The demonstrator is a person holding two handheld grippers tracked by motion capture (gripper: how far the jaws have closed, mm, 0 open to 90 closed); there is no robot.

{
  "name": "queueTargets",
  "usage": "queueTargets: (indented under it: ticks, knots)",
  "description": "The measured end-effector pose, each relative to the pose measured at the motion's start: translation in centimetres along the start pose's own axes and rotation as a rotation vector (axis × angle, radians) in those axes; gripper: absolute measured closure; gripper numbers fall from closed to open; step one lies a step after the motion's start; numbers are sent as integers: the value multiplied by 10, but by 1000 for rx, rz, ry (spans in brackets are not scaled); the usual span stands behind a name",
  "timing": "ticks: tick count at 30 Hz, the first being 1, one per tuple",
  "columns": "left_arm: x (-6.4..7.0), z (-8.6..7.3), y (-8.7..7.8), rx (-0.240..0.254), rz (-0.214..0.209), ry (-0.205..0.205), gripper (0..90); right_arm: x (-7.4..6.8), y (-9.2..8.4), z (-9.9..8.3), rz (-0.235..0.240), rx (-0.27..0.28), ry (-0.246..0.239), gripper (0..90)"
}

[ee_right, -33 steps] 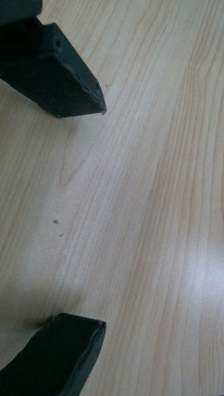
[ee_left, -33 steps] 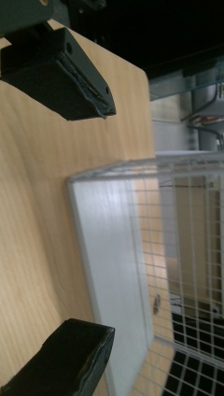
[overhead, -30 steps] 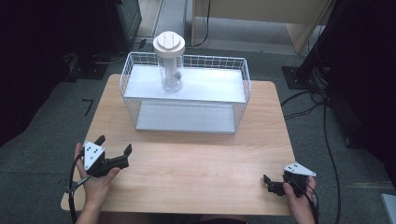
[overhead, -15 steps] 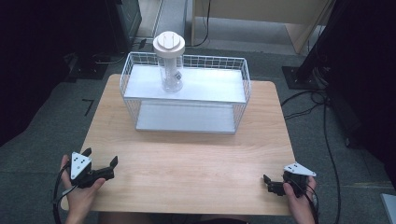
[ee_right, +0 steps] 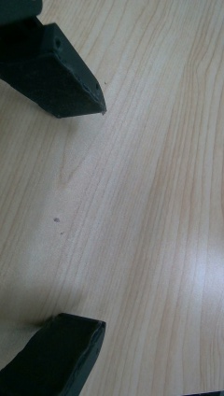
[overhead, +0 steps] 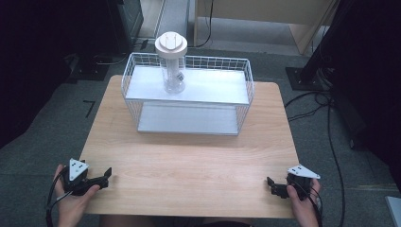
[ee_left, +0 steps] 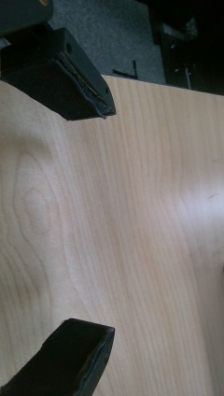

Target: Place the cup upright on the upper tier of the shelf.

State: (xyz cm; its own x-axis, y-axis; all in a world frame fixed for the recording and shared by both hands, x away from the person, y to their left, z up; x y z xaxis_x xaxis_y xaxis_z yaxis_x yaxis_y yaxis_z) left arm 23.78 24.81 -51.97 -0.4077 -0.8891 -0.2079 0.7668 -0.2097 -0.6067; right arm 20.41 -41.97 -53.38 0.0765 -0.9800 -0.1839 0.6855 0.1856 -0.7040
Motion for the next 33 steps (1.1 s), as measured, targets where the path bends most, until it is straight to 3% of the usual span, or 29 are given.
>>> queueTargets:
  ticks: [5,9,10,13,18,22,26,33]
  knots:
    - [-3,-1,2,-53,-3,-15,0,0,0,0,0,-1,0,0]
    - [-3,-1,9,-135,-62,-37,0,0,0,0,0,-1,0,0]
    - [-3,0,10,-145,-64,-27,0,0,0,0,0,0,0,0]
    - [0,0,11,-155,-57,-1,0,0,0,0,0,0,0,0]
    - [1,0,11,-156,-57,-4,0,0,0,0,1,0,0,0]
    - [3,1,11,-158,-44,-20,0,0,0,0,2,-1,0,0]
    - [7,4,13,-170,-2,-56,0,0,0,0,5,0,-2,0]
    - [8,4,13,-170,0,-58,0,0,0,0,5,-1,-2,0]
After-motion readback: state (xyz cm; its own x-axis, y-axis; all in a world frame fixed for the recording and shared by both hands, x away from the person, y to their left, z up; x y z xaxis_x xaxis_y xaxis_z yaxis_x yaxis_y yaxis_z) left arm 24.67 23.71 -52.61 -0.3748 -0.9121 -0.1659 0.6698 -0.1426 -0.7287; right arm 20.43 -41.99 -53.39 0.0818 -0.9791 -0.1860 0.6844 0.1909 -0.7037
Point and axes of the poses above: each handheld gripper's, and its own axes: y roughly forward along the jaws, z roughly out of its top, x roughly to its right, the point moved 1 cm from there along y, roughly forward along the jaws, and after that the axes turned 13 degrees about y, right-handed, at the moved point
